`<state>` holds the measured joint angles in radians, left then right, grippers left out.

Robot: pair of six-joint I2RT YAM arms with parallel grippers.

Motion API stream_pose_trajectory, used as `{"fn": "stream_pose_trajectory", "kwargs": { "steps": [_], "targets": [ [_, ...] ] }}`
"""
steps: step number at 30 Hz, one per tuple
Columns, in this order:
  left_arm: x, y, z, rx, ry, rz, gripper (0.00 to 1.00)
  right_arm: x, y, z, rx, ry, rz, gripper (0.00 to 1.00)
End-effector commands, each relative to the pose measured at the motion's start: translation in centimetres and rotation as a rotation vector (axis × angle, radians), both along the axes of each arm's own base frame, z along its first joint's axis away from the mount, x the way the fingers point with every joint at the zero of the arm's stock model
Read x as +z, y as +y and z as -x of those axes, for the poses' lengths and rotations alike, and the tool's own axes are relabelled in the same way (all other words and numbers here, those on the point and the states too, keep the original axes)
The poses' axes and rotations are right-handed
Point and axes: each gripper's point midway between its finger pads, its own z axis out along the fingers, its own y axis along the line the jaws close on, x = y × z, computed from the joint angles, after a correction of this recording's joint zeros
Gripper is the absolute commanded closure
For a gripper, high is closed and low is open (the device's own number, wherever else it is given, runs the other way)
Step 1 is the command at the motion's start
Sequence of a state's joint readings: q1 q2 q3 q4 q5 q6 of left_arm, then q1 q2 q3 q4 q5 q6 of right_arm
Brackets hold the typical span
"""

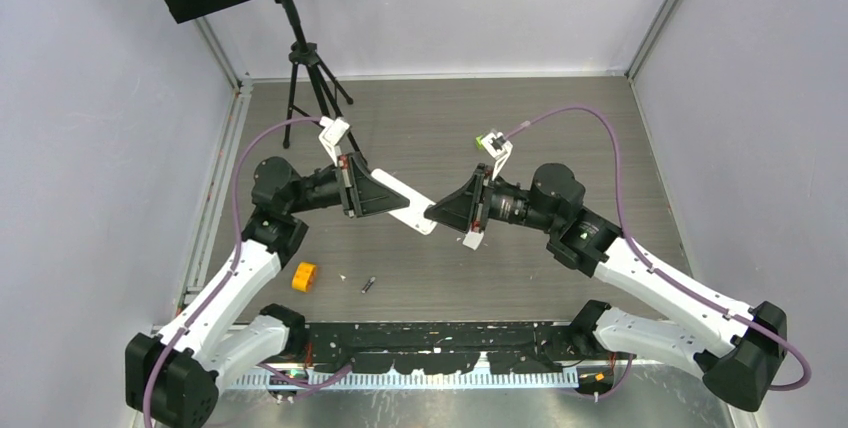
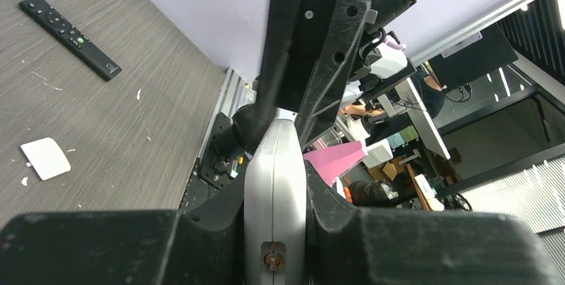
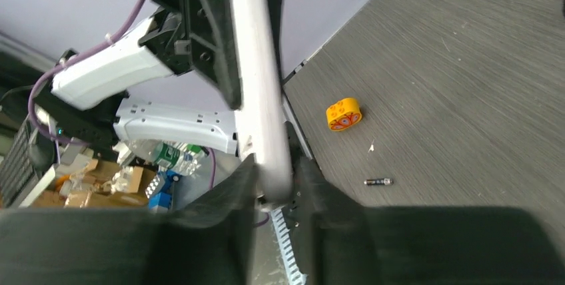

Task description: Load the batteries into the remote control

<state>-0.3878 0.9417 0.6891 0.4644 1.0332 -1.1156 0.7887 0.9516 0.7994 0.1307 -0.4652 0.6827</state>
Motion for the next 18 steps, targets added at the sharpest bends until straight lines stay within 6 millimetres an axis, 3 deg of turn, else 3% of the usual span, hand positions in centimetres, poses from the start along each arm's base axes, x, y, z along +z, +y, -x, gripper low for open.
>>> {"fn": "stream_pose_trajectory", "kwargs": {
  "steps": [1,4,7,10,12,14,18],
  "targets": [
    [0.3,0.5,1.1,0.004,-0.094,-0.024,1.0,-0.5,-0.8,-3.1,-0.16,-0.011,0.061,0.46],
    [-1.9,1.6,-1.7,0.221,-0.121,-0.159,1.0,-2.5,-2.4,-4.9,-0.307,0.05,0.125,0.28],
    [-3.9,5.1,-5.3,0.54,-0.147,-0.333,1.0,-5.7,-4.5,-6.5,-0.476,0.161,0.198,0.27],
    [-5.4,9.8,-8.0,0.845,-0.135,-0.467,1.0,-9.4,-4.7,-7.1,-0.573,0.307,0.235,0.28],
    [-6.2,12.9,-9.1,1.017,-0.11,-0.539,1.0,-12.2,-4.1,-7.1,-0.647,0.375,0.289,0.33],
    [-6.5,14.7,-9.4,1.11,-0.086,-0.59,1.0,-14.7,-2.7,-6.9,-0.703,0.427,0.355,0.37],
    [-6.5,16.9,-9.7,1.212,-0.04,-0.665,1.0,-16.5,1.9,-5.8,-0.774,0.446,0.464,0.38]
  ]
}}
